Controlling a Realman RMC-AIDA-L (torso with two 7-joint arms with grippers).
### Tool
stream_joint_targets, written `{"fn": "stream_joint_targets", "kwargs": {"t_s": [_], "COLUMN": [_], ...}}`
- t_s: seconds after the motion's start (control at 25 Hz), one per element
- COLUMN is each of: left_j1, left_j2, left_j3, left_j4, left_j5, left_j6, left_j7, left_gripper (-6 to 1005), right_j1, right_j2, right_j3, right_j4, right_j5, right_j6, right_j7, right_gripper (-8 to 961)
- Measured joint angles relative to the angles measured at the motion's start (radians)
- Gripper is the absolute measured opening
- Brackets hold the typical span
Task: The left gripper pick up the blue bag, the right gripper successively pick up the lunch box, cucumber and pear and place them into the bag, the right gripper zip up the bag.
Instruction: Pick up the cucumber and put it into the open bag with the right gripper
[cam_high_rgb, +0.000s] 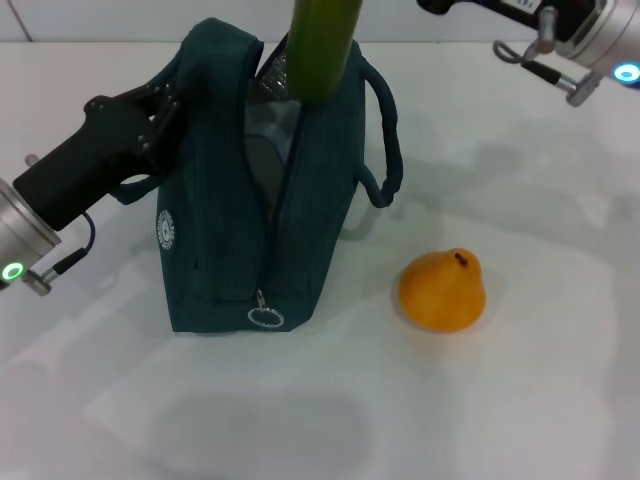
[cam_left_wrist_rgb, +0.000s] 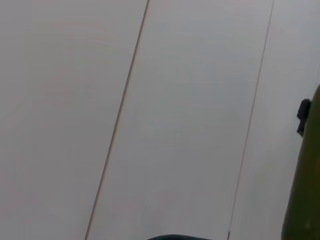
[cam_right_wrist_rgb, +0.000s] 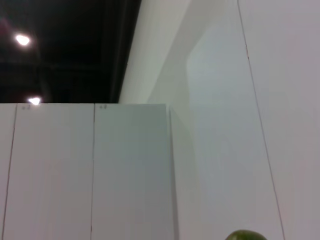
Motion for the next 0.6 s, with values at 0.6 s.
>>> {"fn": "stream_joint_targets", "kwargs": {"t_s": [0.6], "left_j1": [-0.013], "left_j2": [-0.004], "left_j3": [0.012], "left_j4": [-0.004], "left_j5": [0.000], "left_j6": [0.028], "left_j7": [0.027], "left_gripper": [44], "right_j1": [0.049], "right_j2": [0.001], "right_j3": [-0.144], "right_j4": [0.095], "right_j5": [0.146], "right_j6": [0.043], "right_j7": [-0.038], "right_gripper": [666]}}
